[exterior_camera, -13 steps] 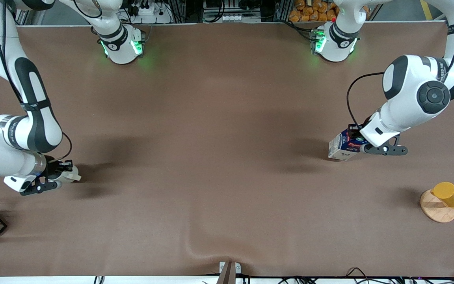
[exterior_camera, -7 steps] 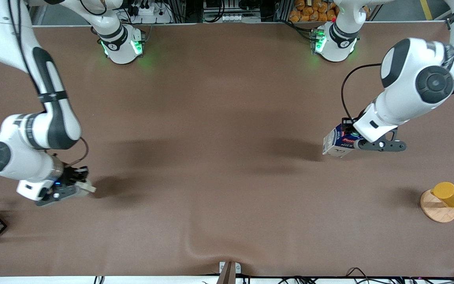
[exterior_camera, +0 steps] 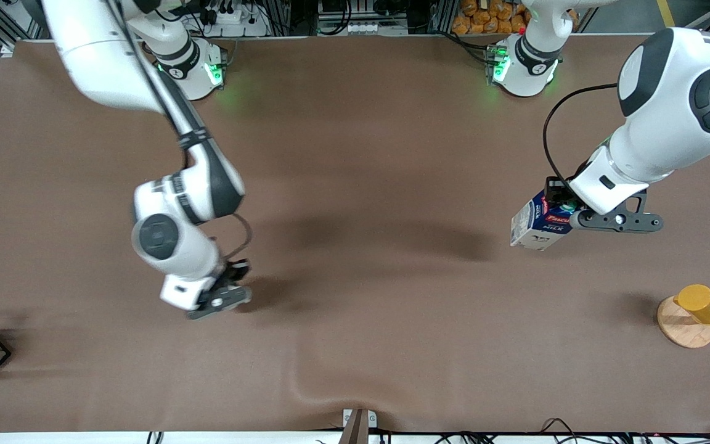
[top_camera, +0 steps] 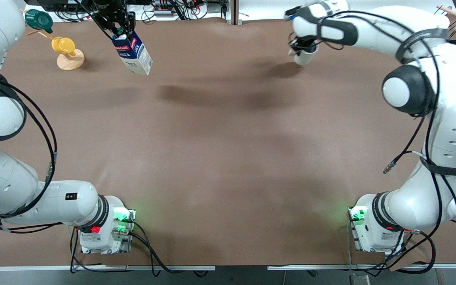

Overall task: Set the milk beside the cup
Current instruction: 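Carry the white mug toward the table middle with the right gripper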

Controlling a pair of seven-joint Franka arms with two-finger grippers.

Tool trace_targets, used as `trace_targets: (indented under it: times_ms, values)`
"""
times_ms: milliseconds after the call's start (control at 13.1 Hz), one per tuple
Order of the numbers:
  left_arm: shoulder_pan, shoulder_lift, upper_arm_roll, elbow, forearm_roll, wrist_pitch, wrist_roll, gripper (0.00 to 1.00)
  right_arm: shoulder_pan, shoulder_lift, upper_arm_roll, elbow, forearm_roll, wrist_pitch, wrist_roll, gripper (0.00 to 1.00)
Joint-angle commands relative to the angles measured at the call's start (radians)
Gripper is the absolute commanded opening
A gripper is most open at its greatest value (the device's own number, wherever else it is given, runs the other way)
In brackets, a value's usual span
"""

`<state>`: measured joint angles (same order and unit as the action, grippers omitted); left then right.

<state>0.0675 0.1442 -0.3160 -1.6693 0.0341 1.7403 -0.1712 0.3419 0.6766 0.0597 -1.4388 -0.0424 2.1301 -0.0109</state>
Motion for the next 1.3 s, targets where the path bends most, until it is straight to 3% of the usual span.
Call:
trace_targets:
  times_ms: [0, 306, 612, 1224]
  values:
    - [0.001, 0.014, -0.002, 0.039, 0.001, -0.031, -0.011, 0.44, 0.069, 0.087, 0.002, 0.133, 0.045, -0.012, 0.011, 0.00]
    - [0.003, 0.011, 0.000, 0.082, 0.009, -0.102, -0.005, 0.44, 0.182, 0.198, 0.048, 0.264, 0.064, 0.001, 0.017, 0.00]
    - [0.000, 0.014, 0.000, 0.085, 0.004, -0.102, 0.001, 0.44, 0.253, 0.209, 0.048, 0.262, 0.084, 0.019, 0.116, 0.00]
    - [-0.017, 0.037, -0.002, 0.097, 0.003, -0.102, -0.008, 0.44, 0.287, 0.215, 0.048, 0.253, 0.091, 0.008, 0.216, 0.00]
